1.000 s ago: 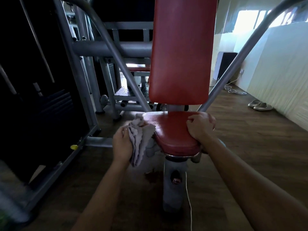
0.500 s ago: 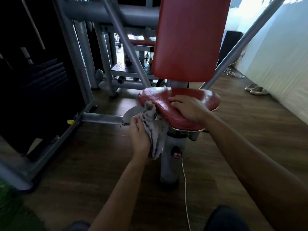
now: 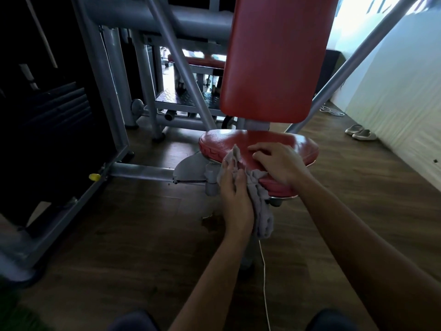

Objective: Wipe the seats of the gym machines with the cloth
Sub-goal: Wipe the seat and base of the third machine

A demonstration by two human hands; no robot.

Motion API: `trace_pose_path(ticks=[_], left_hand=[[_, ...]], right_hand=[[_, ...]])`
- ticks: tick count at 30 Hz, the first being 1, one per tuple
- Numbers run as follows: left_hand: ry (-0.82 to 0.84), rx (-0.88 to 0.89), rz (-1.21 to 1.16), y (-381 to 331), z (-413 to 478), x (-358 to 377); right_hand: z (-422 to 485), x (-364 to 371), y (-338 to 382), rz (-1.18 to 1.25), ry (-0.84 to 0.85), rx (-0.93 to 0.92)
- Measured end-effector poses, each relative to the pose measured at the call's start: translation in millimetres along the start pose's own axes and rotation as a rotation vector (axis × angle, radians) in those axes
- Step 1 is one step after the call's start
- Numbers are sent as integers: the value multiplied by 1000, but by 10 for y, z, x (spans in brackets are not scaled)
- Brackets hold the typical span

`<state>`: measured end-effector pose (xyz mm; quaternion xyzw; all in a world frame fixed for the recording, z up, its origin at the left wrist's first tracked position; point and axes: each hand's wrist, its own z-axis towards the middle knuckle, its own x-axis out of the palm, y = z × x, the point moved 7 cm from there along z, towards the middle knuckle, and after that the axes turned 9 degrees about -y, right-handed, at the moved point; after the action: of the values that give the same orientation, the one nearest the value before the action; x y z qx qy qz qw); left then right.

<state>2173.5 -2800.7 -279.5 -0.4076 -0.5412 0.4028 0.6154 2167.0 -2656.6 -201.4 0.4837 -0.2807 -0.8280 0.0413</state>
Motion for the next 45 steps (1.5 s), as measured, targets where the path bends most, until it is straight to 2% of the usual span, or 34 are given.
trace_pose_path(ticks=[5,11,13,17,19,24,30,35,38,42,45], left_hand=[[-11,-9,51,102,-300,67],[1,-2,112,63,95,30],[8,45,116,-46,1,-7],[131,215,221,-208,-415,1],[132,253,282,-182,-341,10],[124,241,319,-123,-46,-9],[170,289,362,-129,-332,-6],[123,187,352,-220,1,13],[126,168,334,-271,-184,-24],[161,251,395,-253,-523,-61],[164,251,396,-295,-305,-20]], right_hand=[[0,-30,-3,16,-48,22],[6,-39,-1,23,-56,30],[8,-38,11,16,-57,24],[3,-28,-7,26,-61,22],[-4,-34,12,41,-70,16],[-16,-89,43,53,-91,34],[-34,-122,43,87,-155,81],[-36,-135,51,67,-156,90],[-44,-139,49,68,-171,93],[-44,-166,42,93,-210,112],[-56,-190,66,91,-195,113]])
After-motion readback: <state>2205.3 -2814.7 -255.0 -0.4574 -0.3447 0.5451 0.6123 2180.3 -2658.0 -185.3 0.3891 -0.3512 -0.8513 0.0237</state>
